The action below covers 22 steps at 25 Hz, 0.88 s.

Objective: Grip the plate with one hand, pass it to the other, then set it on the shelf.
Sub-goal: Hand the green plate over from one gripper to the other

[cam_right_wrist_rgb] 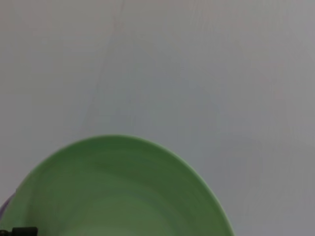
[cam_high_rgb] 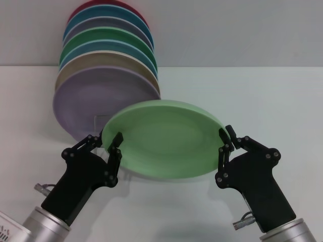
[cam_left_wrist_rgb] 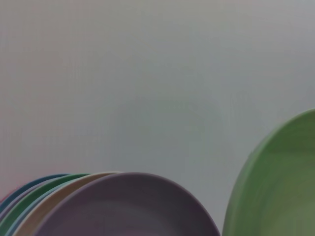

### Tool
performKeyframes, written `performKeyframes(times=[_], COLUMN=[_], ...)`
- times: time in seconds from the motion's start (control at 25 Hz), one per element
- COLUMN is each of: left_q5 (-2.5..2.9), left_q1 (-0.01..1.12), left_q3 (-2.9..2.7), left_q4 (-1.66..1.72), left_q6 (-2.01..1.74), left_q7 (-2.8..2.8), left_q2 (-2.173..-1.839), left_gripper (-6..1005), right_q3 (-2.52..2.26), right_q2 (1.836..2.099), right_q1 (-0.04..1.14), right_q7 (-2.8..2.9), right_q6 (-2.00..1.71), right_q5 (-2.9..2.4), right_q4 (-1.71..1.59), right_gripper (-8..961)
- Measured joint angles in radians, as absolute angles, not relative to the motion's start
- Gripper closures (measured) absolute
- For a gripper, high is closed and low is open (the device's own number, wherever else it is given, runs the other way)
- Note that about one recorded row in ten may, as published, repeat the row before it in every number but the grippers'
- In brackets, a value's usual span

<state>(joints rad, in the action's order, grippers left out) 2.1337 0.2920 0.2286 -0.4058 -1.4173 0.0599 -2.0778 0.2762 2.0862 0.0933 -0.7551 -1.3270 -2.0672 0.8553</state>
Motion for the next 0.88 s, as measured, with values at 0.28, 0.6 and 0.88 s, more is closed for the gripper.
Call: performKeyframes(times=[0.28,0.6,0.88], left_q5=[2.134,2.133,2.133], left_q1=[0.293,0.289,0.292], left_q3=[0.229,0.234,0.231], left_q4=[-0.402,-0.395,-0.393], left_q6=[-1.417,-1.417,-1.417], left_q7=[0.060,0.057,0.054], left_q2=[-2.076,-2.075,-2.076], left_gripper=[871,887,906], right_q3=[0.278,0.276,0.276], right_q2=[2.086,2.088,2.088], right_q1=[0.093,0.088,0.090], right_q7=[-0.757,-0.778,-0.779], right_q6=[-1.327,-1.331,-1.328], right_q5=[-2.067,-2.058,-2.056], right_q4=[0.856,0.857,0.858], right_gripper=[810,805,801])
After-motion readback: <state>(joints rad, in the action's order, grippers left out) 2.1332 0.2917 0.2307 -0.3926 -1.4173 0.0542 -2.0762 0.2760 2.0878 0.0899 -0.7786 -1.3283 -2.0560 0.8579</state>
